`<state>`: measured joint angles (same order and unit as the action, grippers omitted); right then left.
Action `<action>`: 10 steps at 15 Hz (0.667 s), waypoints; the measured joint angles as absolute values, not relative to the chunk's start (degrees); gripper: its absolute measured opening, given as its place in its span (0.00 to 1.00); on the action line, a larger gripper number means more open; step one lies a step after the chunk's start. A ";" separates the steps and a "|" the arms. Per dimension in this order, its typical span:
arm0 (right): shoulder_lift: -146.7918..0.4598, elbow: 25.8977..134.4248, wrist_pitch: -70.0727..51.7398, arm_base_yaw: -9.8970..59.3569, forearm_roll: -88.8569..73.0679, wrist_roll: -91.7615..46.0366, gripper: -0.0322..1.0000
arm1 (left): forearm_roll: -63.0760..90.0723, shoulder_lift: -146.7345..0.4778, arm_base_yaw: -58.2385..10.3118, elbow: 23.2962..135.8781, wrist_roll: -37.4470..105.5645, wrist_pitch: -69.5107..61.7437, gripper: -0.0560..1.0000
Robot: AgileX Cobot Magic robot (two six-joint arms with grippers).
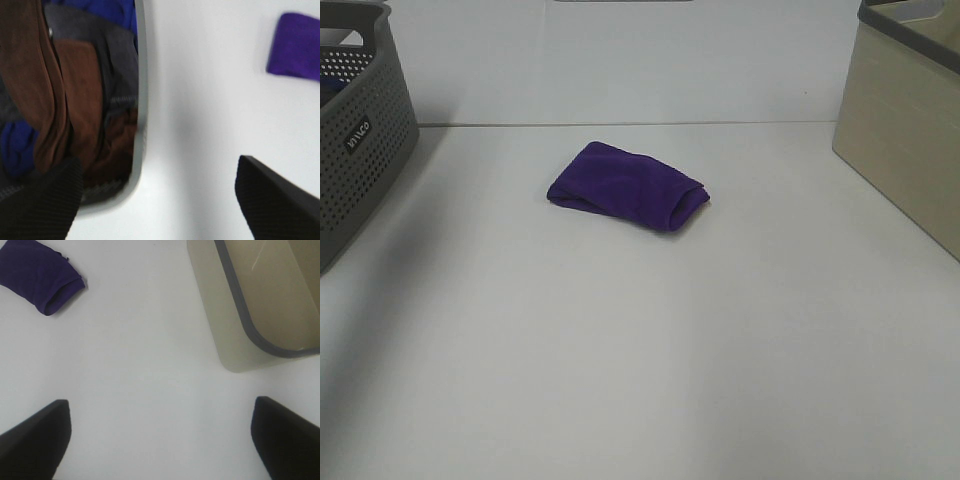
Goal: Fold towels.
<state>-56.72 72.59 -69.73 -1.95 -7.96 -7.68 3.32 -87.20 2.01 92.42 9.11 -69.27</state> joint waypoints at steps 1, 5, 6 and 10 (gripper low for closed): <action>-51.11 69.39 -69.84 -1.95 -7.85 -7.68 0.95 | 3.72 -79.53 2.01 84.28 9.22 -68.12 0.78; -26.18 55.92 -70.02 -1.95 -7.79 -7.62 0.95 | 2.29 -50.48 2.01 55.69 9.28 -59.19 0.78; -21.72 52.43 -70.02 -1.95 -7.79 -7.91 0.95 | 2.23 -44.81 2.01 51.39 9.28 -58.16 0.78; -5.96 41.83 -68.41 -1.95 -7.79 -9.74 0.95 | 2.01 -24.87 2.01 37.93 9.91 -57.07 0.78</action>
<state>-5.96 41.83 -68.41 -1.95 -7.79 -9.74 2.01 -24.87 2.01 37.93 9.91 -57.07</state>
